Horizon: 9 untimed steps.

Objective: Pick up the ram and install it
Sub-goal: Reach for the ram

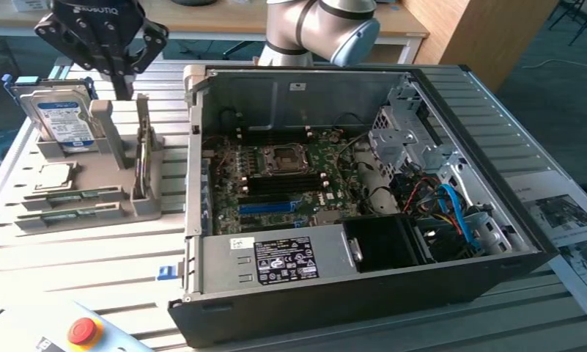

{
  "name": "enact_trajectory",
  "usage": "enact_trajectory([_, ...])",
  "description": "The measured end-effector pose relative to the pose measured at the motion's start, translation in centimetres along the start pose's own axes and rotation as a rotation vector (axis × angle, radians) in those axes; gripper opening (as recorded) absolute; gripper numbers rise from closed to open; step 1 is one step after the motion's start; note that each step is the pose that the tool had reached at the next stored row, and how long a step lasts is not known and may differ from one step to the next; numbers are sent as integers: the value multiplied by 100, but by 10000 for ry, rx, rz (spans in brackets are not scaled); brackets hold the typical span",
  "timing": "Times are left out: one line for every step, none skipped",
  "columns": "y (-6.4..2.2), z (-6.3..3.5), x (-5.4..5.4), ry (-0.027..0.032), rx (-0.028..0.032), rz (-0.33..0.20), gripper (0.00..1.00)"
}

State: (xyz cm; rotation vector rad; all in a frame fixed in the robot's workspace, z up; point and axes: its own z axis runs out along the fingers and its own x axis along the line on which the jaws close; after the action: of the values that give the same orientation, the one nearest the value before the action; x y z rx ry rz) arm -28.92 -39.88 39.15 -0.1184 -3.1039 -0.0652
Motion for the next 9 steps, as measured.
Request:
enact_trajectory([-2, 1, 25, 12, 1, -1, 10])
enact_trajectory([-4, 2, 49, 24, 2, 0, 10])
enact_trajectory([-6, 3, 74, 36, 3, 0, 10])
enact_trajectory([-8, 4, 98, 48, 4, 0, 10])
enact_trajectory([-10, 6, 124, 60, 5, 1, 10])
enact_trajectory([-12, 7, 150, 71, 6, 1, 10])
enact_trajectory([-14, 8, 177, 83, 7, 3, 10])
enact_trajectory([-16, 10, 202, 93, 7, 4, 10])
enact_trajectory([-18, 11, 228, 105, 8, 4, 10])
